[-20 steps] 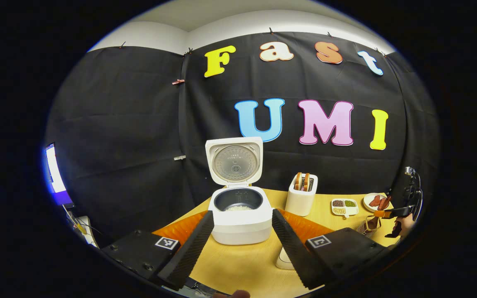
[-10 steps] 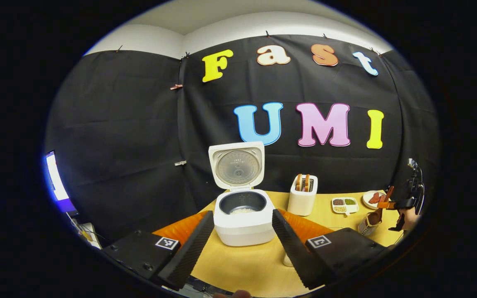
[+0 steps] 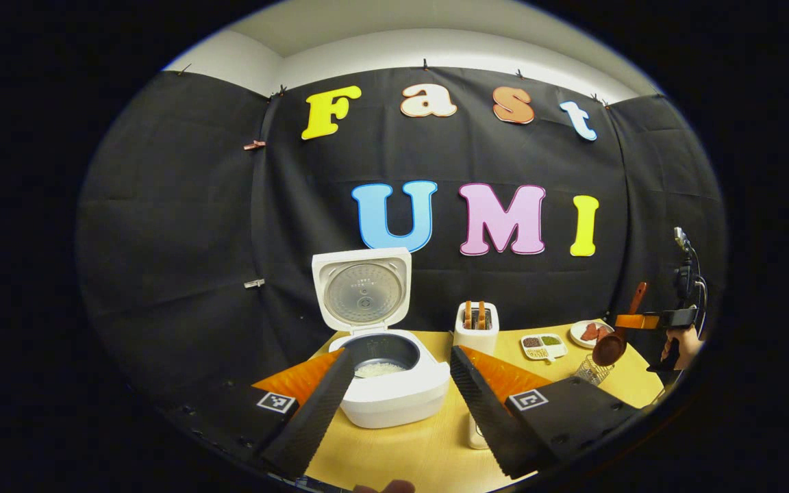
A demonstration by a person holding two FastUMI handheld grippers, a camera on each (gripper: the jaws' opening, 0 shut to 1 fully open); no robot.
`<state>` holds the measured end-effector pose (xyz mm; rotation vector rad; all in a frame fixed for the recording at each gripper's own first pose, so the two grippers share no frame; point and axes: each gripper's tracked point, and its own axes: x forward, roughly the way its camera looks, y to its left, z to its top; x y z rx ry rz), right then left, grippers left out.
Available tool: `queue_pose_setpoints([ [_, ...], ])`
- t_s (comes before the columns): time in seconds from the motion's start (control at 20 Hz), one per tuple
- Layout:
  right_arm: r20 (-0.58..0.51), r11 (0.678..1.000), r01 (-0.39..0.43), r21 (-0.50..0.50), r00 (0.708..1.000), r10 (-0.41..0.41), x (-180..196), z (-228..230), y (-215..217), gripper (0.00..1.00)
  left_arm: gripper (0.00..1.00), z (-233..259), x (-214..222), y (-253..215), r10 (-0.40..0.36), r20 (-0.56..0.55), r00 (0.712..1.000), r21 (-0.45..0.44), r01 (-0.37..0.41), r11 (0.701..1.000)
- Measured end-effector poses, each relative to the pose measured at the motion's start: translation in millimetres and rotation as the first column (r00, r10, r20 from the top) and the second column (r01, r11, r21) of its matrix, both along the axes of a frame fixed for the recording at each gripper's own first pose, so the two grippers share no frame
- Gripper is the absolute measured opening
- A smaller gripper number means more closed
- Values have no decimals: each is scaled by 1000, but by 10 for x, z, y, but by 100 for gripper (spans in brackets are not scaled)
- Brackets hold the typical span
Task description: Close the left gripper, press the button to open the rice cooker; take a wooden spoon from the chopstick holder with the right hand, scoop a spoonful of rice and pour it into the rice cooker, then put the wooden spoon back into the chopstick holder.
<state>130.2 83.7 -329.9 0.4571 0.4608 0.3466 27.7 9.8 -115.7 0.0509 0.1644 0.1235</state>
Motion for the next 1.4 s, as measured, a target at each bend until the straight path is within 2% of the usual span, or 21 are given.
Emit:
queue_pose_setpoints([
  [0.25,8,996,-73,-46,997,73,-376,42,798,10,97,-53,45,261,-84,-10,996,-12,84,996],
  [0.3,14,994,-83,-72,996,84,-405,12,921,6,97,-69,63,299,-96,-10,995,-11,96,995],
  [0.35,15,990,-89,-107,996,91,-433,-60,1034,10,97,-79,76,332,-107,-11,994,-12,107,994],
  [0.6,-16,948,-94,-305,996,93,-532,-578,1408,11,98,-128,142,435,-159,-18,987,-36,158,987],
  [0.85,-61,906,-82,-414,996,63,-492,-994,1581,10,97,-184,237,553,-186,-34,982,-31,185,982],
  [1.0,-76,909,-80,-408,996,53,-439,-1058,1703,10,97,-236,281,625,-189,-50,981,-39,187,982],
  [1.1,-97,924,-86,-374,994,53,-443,-1060,1802,10,97,-272,300,670,-189,-56,980,-47,187,981],
  [1.25,-179,966,-101,-239,982,59,-591,-1115,2010,11,97,-308,303,698,-188,-58,980,-69,184,981],
  [1.4,-253,993,-37,-112,967,8,-712,-1144,2055,11,98,-304,263,712,-186,-52,981,-78,181,980],
])
